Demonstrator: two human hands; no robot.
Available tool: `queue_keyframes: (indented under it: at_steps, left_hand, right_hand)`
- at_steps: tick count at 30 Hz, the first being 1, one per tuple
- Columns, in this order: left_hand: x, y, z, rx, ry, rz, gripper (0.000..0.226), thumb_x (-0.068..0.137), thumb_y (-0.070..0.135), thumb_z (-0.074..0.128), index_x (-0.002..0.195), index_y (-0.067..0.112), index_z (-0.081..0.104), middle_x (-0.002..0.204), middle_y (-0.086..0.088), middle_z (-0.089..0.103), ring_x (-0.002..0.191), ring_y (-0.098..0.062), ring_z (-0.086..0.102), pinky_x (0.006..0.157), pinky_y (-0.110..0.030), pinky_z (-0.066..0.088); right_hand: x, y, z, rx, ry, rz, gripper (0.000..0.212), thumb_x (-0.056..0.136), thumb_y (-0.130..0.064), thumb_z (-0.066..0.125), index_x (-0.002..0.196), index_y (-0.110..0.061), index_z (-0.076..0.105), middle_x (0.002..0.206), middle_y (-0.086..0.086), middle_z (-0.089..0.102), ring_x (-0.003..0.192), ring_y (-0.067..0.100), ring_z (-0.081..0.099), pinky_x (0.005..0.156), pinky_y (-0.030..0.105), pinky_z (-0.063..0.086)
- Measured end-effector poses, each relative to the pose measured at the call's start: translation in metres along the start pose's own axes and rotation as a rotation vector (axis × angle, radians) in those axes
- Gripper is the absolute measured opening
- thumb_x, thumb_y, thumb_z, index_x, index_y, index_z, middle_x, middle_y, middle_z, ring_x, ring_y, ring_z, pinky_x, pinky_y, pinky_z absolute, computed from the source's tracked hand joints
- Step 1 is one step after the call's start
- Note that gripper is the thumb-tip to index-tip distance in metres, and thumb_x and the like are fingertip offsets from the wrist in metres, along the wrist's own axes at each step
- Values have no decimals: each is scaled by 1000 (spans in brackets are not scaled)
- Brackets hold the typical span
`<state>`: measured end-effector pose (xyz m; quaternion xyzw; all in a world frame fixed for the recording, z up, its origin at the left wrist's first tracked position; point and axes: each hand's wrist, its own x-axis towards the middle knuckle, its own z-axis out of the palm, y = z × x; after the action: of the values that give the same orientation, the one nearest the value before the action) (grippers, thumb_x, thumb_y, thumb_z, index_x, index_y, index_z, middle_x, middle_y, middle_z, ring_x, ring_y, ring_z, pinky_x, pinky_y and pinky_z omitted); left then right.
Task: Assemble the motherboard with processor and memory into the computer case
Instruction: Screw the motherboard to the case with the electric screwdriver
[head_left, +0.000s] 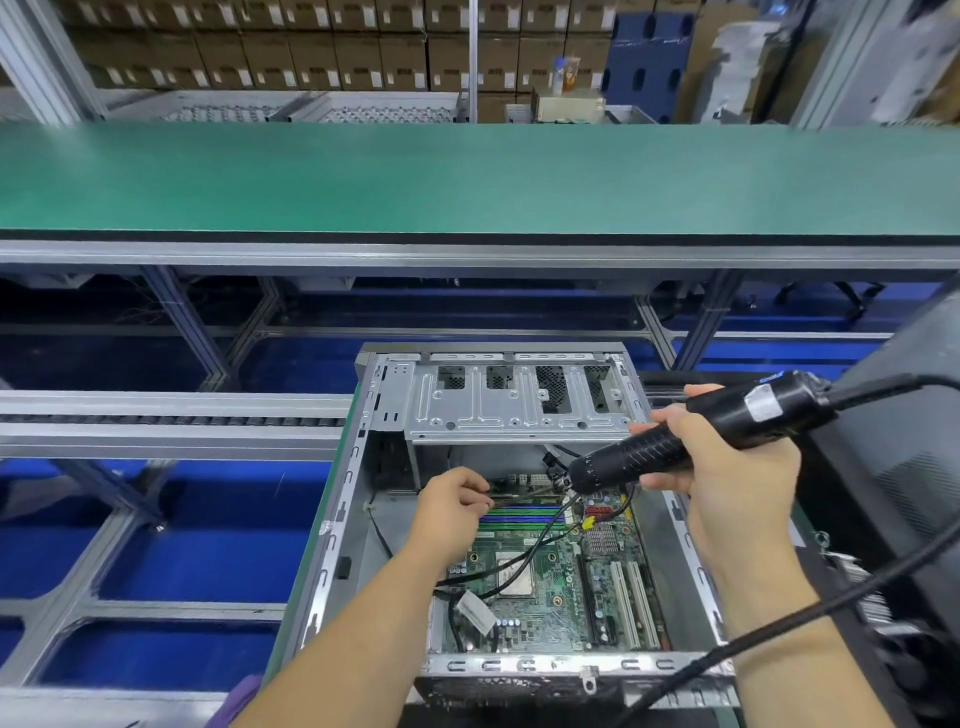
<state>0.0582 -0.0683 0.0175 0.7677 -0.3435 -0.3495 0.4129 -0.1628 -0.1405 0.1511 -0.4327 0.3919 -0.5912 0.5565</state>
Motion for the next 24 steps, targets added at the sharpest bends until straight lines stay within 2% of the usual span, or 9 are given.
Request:
queue_keyframes:
  at_steps: [3, 5, 9, 13, 17, 19, 22, 24]
  left_hand:
    - [1, -1, 0, -115, -6, -84, 17, 93, -3, 56, 95, 11, 66, 85, -7, 73, 73, -15, 62, 54, -19, 45]
    - [2, -1, 0, -185, -15, -123, 16, 93, -4, 56, 95, 8, 66, 84, -10, 72, 65, -11, 61, 48, -15, 43]
    - [3, -2, 2, -281, -66, -135, 15, 92, -10, 56, 98, 2, 63, 90, -17, 72, 81, -18, 69, 63, -18, 52]
    - [6, -6, 2, -290, -50, -142, 14, 90, -9, 59, 96, 2, 64, 89, -20, 72, 73, -16, 68, 60, -18, 52]
    - [7, -7, 3, -282, -58, -130, 15, 89, -11, 59, 94, 2, 65, 86, -19, 72, 76, -19, 69, 64, -21, 53]
    - [7, -7, 2, -286, -53, -121, 16, 89, -11, 60, 95, 3, 65, 85, -17, 73, 80, -22, 70, 66, -22, 54]
    - [7, -7, 2, -281, -70, -95, 17, 90, -11, 60, 95, 4, 65, 81, -13, 75, 84, -25, 72, 69, -23, 54]
    - [6, -6, 2, -260, -97, -74, 17, 90, -11, 60, 95, 4, 65, 81, -13, 75, 86, -27, 72, 70, -24, 54]
  right_hand:
    - [1, -1, -3, 20, 12, 14, 42, 59, -28, 82, 96, -13, 70, 84, 17, 75, 81, 40, 76, 42, 34, 55]
    - [0, -1, -5, 30, 4, 17, 44, 58, -29, 83, 97, -13, 70, 84, 16, 75, 82, 40, 76, 41, 35, 55]
    - [-2, -3, -6, 25, 4, 25, 39, 57, -29, 84, 91, -13, 71, 82, 14, 75, 82, 39, 76, 40, 33, 55]
    - [-3, -6, -5, 10, -21, 38, 20, 56, -30, 84, 74, -25, 77, 80, 14, 75, 81, 38, 76, 40, 33, 54]
    - [-3, -6, -4, 4, -26, 37, 18, 56, -31, 83, 72, -27, 77, 78, 12, 75, 81, 37, 76, 40, 32, 54]
    - [-3, -6, -5, 5, -28, 42, 21, 57, -30, 83, 75, -24, 77, 79, 13, 75, 81, 37, 76, 40, 32, 54]
    - [0, -6, -9, -12, -44, 40, 33, 65, -22, 82, 95, -12, 71, 84, 16, 75, 83, 40, 76, 41, 32, 55]
    - [3, -8, -11, -21, -71, 27, 28, 76, -11, 80, 101, -8, 68, 85, 18, 74, 83, 43, 75, 41, 32, 55]
